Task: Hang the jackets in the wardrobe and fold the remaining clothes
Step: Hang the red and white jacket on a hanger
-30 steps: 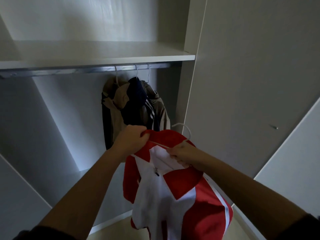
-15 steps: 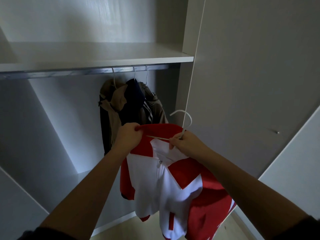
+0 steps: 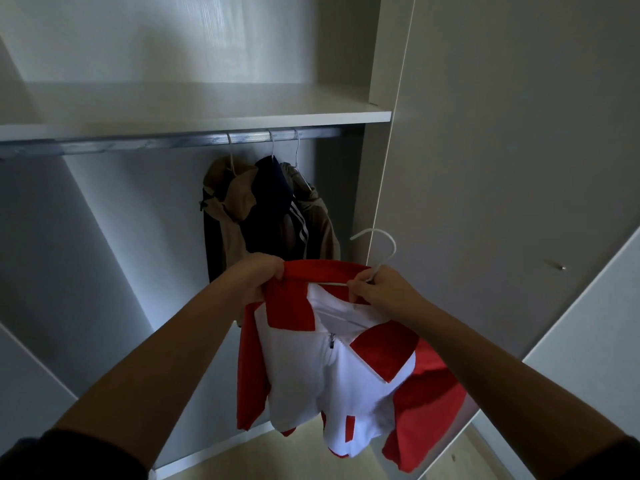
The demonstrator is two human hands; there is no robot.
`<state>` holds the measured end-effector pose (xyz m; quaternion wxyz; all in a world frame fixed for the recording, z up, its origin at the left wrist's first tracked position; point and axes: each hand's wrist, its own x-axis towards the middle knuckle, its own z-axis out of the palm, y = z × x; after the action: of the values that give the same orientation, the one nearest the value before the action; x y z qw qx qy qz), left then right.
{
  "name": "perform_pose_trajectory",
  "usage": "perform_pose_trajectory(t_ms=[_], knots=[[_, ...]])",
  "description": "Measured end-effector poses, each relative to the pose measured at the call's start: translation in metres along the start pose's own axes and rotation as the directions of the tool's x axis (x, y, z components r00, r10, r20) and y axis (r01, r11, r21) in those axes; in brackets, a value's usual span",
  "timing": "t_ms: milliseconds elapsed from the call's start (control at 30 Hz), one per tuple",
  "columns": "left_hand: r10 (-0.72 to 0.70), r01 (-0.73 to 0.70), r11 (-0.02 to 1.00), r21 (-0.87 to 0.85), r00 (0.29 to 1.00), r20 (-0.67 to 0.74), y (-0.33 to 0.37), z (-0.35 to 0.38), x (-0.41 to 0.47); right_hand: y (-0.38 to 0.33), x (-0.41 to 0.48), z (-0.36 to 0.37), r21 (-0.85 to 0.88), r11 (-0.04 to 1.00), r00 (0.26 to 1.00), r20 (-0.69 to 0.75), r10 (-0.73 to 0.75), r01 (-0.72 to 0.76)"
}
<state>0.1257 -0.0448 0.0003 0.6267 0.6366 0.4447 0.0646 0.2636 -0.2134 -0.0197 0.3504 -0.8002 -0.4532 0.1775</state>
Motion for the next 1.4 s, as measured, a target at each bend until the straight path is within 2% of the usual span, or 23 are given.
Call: perform_pose_trajectory(t_ms=[133, 233, 267, 333, 400, 433, 500, 567, 633, 700, 733, 767, 833, 867, 933, 1000, 1067, 1133, 1167, 1233, 1300, 1367, 1400], knots=[[0.024, -0.017, 0.985, 0.171, 0.999, -0.038, -0.001, 0.007, 0.005, 0.000, 0.004, 0.003, -0.008, 1.000, 0.999, 0.040, -0.030, 0.030], [0.206, -0.141, 0.932, 0.333, 0.964, -0.169, 0.002, 0.010, 0.012, 0.000, 0.006, 0.004, 0.021, 0.998, 0.997, 0.057, -0.053, 0.052], [0.266, -0.202, 0.918, 0.341, 0.952, -0.152, 0.001, 0.010, 0.009, 0.001, 0.007, 0.004, 0.027, 0.998, 0.997, 0.057, -0.060, 0.058], [0.298, -0.280, 0.901, 0.331, 0.955, -0.002, -0.002, 0.007, 0.003, 0.002, 0.008, 0.004, 0.038, 0.997, 0.995, 0.063, -0.073, 0.071], [0.241, -0.297, 0.880, 0.371, 0.952, 0.190, -0.006, 0.001, -0.002, 0.002, 0.008, 0.004, 0.052, 0.995, 0.993, 0.080, -0.088, 0.084], [0.224, -0.297, 0.873, 0.386, 0.948, 0.225, -0.006, -0.002, -0.002, 0.003, 0.007, 0.004, 0.061, 0.994, 0.992, 0.086, -0.094, 0.089], [0.185, -0.239, 0.929, 0.282, 0.961, 0.205, -0.004, -0.009, 0.003, 0.003, 0.006, 0.005, 0.073, 0.992, 0.990, 0.097, -0.105, 0.098], [0.069, -0.097, 0.988, 0.117, 0.972, 0.224, -0.002, -0.014, 0.007, 0.003, 0.005, 0.006, 0.060, 0.992, 0.986, 0.117, -0.121, 0.114], [-0.035, 0.027, 0.999, 0.036, 0.964, 0.264, -0.001, -0.018, 0.012, 0.001, 0.003, 0.007, 0.046, 0.989, 0.979, 0.143, -0.144, 0.139], [-0.094, 0.081, 0.994, 0.073, 0.975, 0.200, -0.004, -0.016, 0.018, -0.002, 0.003, 0.007, 0.048, 0.985, 0.973, 0.156, -0.172, 0.167], [-0.076, 0.049, 0.980, 0.195, 0.988, 0.132, -0.006, -0.015, 0.020, -0.003, 0.004, 0.007, 0.060, 0.983, 0.971, 0.154, -0.183, 0.176], [-0.012, -0.024, 0.915, 0.402, 0.996, 0.087, -0.009, -0.015, 0.024, -0.005, 0.005, 0.006, 0.071, 0.981, 0.971, 0.143, -0.191, 0.183], [0.228, -0.168, 0.614, 0.771, 0.973, 0.031, -0.016, -0.019, 0.031, -0.006, 0.006, 0.005, 0.070, 0.980, 0.976, 0.103, -0.193, 0.186], [0.341, -0.240, 0.544, 0.804, 0.939, 0.049, -0.018, -0.022, 0.033, -0.006, 0.007, 0.004, 0.068, 0.981, 0.978, 0.091, -0.189, 0.183], [0.505, -0.480, 0.597, 0.643, 0.847, 0.163, -0.020, -0.028, 0.029, -0.006, 0.008, 0.000, 0.082, 0.983, 0.981, 0.087, -0.173, 0.166], [0.515, -0.629, 0.577, 0.521, 0.776, 0.365, -0.021, -0.026, 0.020, -0.009, 0.010, -0.003, 0.091, 0.985, 0.983, 0.096, -0.155, 0.146], [0.478, -0.674, 0.417, 0.610, 0.734, 0.483, -0.029, -0.023, 0.018, -0.014, 0.014, -0.006, 0.077, 0.988, 0.986, 0.092, -0.139, 0.132], [0.553, -0.655, 0.239, 0.717, 0.699, 0.454, -0.040, -0.022, 0.025, -0.017, 0.017, -0.009, 0.039, 0.991, 0.988, 0.082, -0.129, 0.126], [0.613, -0.624, 0.197, 0.756, 0.680, 0.402, -0.043, -0.023, 0.027, -0.019, 0.018, -0.009, 0.015, 0.992, 0.989, 0.080, -0.124, 0.123], [0.707, -0.567, 0.154, 0.809, 0.635, 0.311, -0.046, -0.022, 0.033, -0.021, 0.020, -0.008, -0.018, 0.994, 0.992, 0.070, -0.110, 0.111], [0.766, -0.565, 0.172, 0.807, 0.592, 0.252, -0.046, -0.021, 0.037, -0.023, 0.021, -0.008, -0.036, 0.994, 0.994, 0.030, -0.102, 0.103], [0.800, -0.570, 0.184, 0.801, 0.560, 0.215, -0.043, -0.024, 0.040, -0.024, 0.020, -0.013, -0.101, 0.986, 0.987, -0.079, -0.138, 0.130], [0.814, -0.573, 0.182, 0.799, 0.543, 0.204, -0.040, -0.027, 0.041, -0.022, 0.020, -0.016, -0.199, 0.968, 0.970, -0.159, -0.186, 0.153]])
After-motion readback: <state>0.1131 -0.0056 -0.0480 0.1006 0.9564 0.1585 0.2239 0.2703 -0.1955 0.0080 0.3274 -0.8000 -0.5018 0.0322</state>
